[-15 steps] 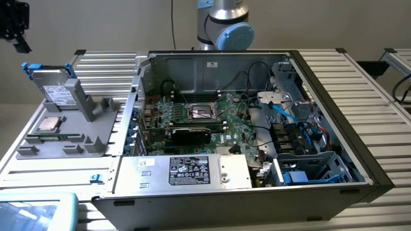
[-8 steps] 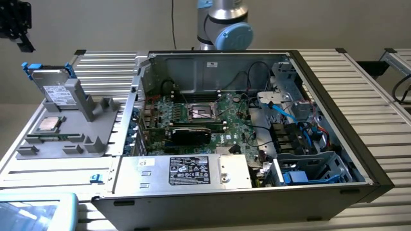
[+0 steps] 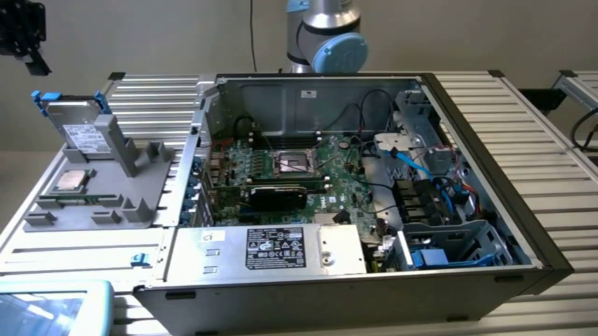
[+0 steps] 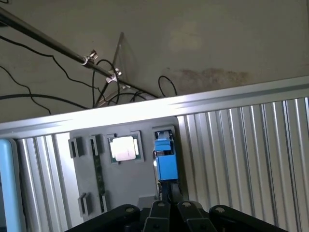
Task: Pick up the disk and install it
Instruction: 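Pick up the disk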
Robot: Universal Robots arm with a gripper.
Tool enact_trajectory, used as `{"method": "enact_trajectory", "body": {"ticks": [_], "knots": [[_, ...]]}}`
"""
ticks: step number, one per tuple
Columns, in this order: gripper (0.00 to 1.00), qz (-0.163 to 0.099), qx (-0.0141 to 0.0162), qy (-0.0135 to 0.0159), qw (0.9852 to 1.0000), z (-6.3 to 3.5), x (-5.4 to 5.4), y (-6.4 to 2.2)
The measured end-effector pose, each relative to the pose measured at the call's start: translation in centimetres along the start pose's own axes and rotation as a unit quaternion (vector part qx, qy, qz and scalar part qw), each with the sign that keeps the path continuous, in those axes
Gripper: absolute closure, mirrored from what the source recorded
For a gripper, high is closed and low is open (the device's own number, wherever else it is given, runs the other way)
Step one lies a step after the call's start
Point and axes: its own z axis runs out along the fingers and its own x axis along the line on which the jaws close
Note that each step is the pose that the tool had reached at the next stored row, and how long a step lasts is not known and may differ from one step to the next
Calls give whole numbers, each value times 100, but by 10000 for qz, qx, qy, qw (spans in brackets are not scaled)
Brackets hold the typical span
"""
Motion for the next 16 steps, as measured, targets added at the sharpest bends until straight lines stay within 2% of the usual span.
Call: {"method": "enact_trajectory", "body": {"ticks": [3, 4, 5, 7, 8, 10, 11, 12, 16], "knots": [[88, 0, 0, 0, 10000, 2, 0, 3], [75, -1, 0, 0, 10000, 3, 0, 3], [75, -1, -1, 1, 10000, 3, 0, 3], [64, -1, 0, 2, 10000, 7, 0, 3], [64, -2, 1, 3, 10000, 10, 0, 3], [52, -3, -4, 8, 10000, 18, -2, 4], [52, -5, -5, 10, 10000, 24, -2, 5], [45, -12, -5, 11, 10000, 32, -3, 7], [45, -144, -3, 8, 9999, 74, -1, 32]]}}
